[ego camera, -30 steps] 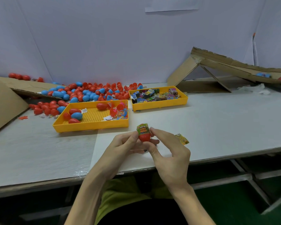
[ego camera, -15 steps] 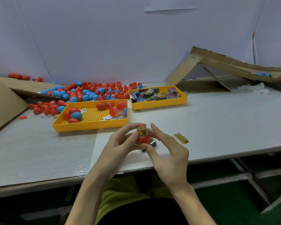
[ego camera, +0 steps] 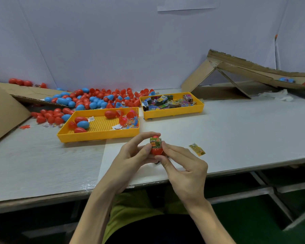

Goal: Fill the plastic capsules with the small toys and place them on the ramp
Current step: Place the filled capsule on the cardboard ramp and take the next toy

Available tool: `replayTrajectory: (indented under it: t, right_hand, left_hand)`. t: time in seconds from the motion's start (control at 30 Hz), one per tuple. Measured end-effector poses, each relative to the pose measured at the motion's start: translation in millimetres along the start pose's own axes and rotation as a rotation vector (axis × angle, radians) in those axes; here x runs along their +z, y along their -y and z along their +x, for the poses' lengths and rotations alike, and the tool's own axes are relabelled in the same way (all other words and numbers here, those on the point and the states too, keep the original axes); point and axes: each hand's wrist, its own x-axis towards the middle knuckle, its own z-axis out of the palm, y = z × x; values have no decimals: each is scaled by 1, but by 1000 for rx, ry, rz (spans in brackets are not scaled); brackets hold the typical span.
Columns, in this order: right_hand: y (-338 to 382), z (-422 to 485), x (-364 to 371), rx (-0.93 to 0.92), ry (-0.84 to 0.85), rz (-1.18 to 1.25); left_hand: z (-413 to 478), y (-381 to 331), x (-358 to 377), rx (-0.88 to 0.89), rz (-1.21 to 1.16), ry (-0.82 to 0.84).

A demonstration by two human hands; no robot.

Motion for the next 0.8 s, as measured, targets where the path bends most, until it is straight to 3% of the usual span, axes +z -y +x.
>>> replayTrajectory:
  t: [0.2,0.8]
  right_hand:
    - [4,4,-1,52,45,1]
    - [-4,0,-2,31,9,29]
  left_hand:
    - [-2,-4,0,-14,-106,22]
    - [-2,-2,0,-5,-19,35]
